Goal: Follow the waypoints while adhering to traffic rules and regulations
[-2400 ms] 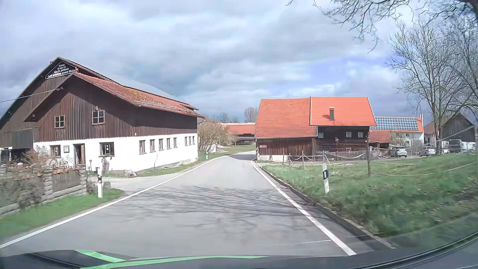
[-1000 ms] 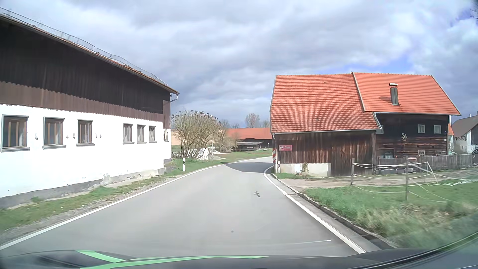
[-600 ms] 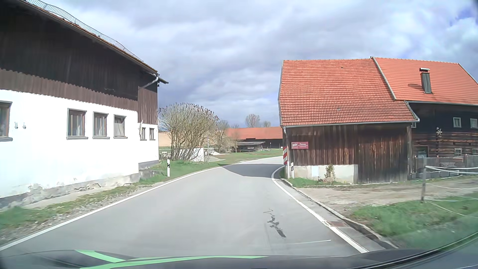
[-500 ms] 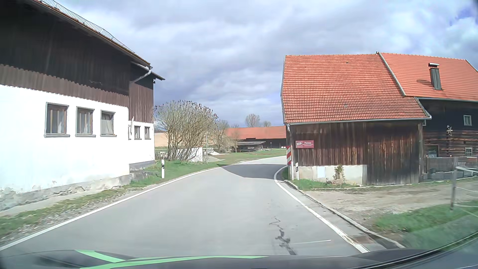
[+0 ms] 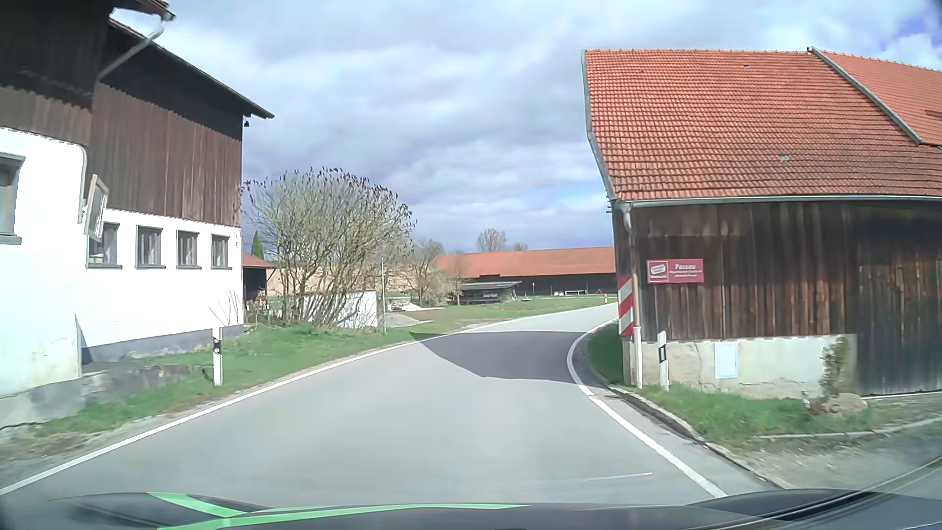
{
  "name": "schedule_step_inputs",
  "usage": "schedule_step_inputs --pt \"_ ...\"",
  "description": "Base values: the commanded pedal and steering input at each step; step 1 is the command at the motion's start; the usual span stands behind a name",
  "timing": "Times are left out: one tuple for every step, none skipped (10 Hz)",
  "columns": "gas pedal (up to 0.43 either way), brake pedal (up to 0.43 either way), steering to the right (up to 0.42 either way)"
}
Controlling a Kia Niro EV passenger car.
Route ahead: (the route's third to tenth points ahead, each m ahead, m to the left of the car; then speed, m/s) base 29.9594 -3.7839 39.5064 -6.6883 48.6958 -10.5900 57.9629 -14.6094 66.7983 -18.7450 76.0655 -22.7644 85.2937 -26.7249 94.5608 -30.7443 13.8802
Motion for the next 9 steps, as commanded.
schedule_step_inputs --pt "0.047 0.0 0.027" --pt "0.047 0.0 0.032" --pt "0.059 0.0 0.034" --pt "0.067 0.0 0.037" --pt "0.067 0.0 0.04" --pt "0.067 0.0 0.041" --pt "0.079 0.0 0.043" --pt "0.079 0.0 0.045" --pt "0.079 0.0 0.047"
